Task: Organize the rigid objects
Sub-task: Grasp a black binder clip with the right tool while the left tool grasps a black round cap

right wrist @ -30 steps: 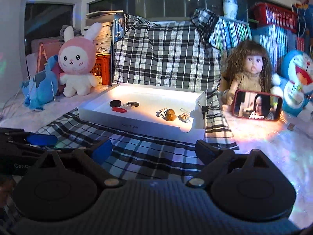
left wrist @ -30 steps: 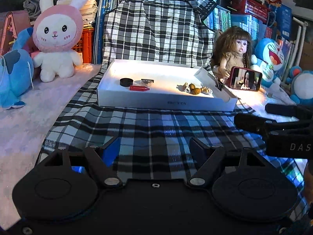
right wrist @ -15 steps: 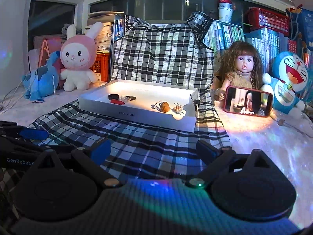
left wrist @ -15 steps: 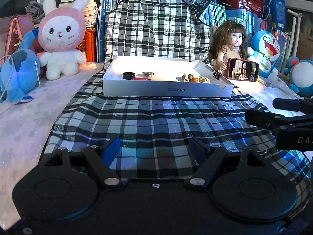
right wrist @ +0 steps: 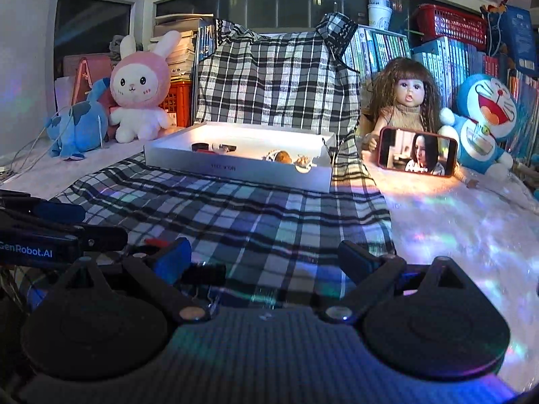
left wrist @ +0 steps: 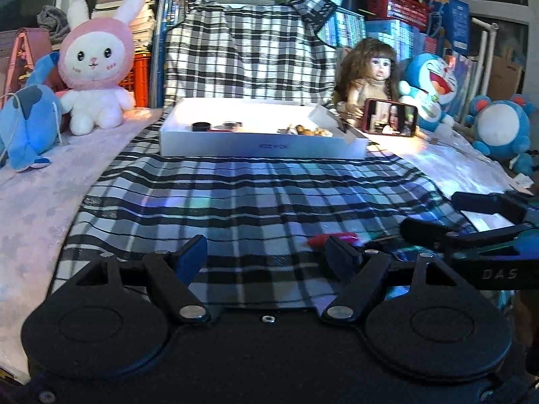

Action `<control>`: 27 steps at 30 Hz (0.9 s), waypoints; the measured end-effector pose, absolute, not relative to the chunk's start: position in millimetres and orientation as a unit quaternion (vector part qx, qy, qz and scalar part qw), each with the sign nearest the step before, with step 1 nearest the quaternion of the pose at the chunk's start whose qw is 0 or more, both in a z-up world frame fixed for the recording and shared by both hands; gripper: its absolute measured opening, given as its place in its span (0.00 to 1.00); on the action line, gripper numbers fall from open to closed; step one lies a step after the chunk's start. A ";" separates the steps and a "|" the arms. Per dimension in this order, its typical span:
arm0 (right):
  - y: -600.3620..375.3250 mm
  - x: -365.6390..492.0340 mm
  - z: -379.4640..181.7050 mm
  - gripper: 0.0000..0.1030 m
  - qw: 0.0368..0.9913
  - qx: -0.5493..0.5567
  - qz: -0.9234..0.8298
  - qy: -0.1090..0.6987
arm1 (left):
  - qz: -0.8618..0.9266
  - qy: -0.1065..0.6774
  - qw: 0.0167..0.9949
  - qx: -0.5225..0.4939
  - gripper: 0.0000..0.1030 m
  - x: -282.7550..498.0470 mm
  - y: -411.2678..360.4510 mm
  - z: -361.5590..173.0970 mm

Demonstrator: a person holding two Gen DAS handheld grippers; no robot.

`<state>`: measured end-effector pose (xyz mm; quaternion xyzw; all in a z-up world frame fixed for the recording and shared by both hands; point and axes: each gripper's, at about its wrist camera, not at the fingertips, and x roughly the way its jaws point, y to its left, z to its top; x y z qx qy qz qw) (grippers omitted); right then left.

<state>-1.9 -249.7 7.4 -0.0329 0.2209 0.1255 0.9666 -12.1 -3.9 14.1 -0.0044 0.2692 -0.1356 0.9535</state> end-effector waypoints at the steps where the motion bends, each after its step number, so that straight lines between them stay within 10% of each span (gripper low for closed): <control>1: -250.6 -2.7 6.3 0.95 0.966 -0.030 0.126 0.223 | -0.142 0.271 0.952 -0.005 0.71 -14.1 -5.7 13.8; 17: -256.8 -12.8 1.6 0.95 0.963 -0.036 0.130 0.233 | -0.193 0.285 0.939 0.003 0.31 -12.1 -31.4 6.0; 27: -243.5 -10.2 -7.4 0.94 0.956 -0.067 0.135 0.250 | -0.172 0.281 0.944 0.012 0.30 -6.6 -26.8 5.1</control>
